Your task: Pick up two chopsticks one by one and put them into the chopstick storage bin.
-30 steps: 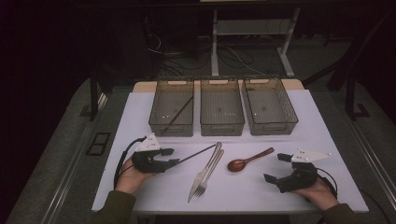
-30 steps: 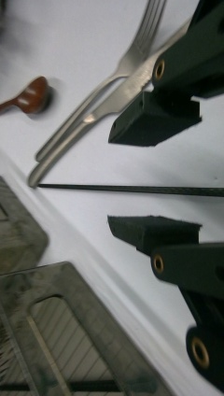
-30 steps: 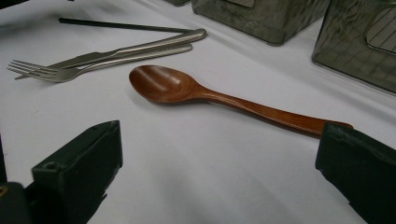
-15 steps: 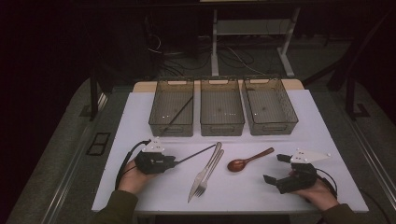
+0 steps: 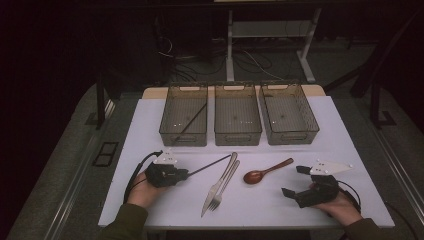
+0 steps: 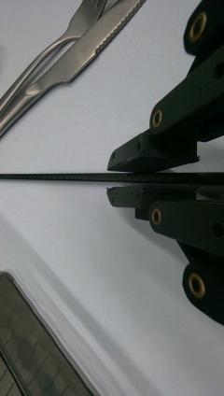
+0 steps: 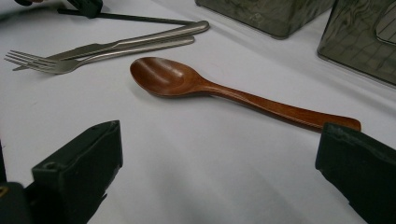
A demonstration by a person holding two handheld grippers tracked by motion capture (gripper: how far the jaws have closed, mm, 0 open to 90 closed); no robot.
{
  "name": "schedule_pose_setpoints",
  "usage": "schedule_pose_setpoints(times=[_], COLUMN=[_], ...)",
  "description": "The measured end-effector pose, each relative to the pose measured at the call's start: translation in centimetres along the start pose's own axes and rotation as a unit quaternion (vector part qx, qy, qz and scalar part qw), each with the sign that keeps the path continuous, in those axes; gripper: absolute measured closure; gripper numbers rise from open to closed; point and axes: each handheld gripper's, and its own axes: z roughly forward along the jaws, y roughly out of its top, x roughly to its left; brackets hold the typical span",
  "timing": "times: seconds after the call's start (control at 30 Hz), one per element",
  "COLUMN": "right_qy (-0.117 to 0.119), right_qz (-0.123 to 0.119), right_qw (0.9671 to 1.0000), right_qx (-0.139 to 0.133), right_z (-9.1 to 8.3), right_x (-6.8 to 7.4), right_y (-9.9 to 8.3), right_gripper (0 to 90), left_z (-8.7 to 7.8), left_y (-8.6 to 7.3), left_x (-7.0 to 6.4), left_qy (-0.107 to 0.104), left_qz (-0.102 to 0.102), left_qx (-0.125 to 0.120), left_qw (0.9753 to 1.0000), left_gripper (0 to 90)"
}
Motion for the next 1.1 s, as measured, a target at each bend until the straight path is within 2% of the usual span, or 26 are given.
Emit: schedule_pose_setpoints(times=[0.37, 0.5, 0.67, 0.93, 1.1], right_qy=[0.001, 0.001, 0.001, 0.000, 0.000], right_qz=[-0.003, -0.004, -0.003, -0.003, -0.003], right_qw=[1.0000, 1.0000, 1.0000, 1.0000, 1.0000], right_qx=[0.003, 0.003, 0.003, 0.003, 0.003], right_z=[0.1, 0.1, 0.1, 0.0, 0.0], right_x=[0.0, 0.0, 0.0, 0.0, 0.0], right_y=[0.0, 0.0, 0.0, 0.0, 0.0], right_gripper=[0.2, 0.2, 0.2, 0.2, 0.2], left_z=[0.0, 0.0, -0.1, -1.5, -2.3], left_y=[0.0, 0.0, 0.1, 0.8, 1.2], left_x=[0.1, 0.0, 0.0, -0.1, -0.3], left_qy=[0.001, 0.001, 0.004, 0.009, 0.012], left_qz=[0.003, -0.004, -0.003, -0.002, -0.012], left_qx=[0.000, -0.001, -0.001, -0.018, -0.028], left_qw=[1.0000, 1.0000, 1.0000, 0.9998, 0.9995], left_gripper=[84.2, 84.5, 84.6, 84.6, 84.6])
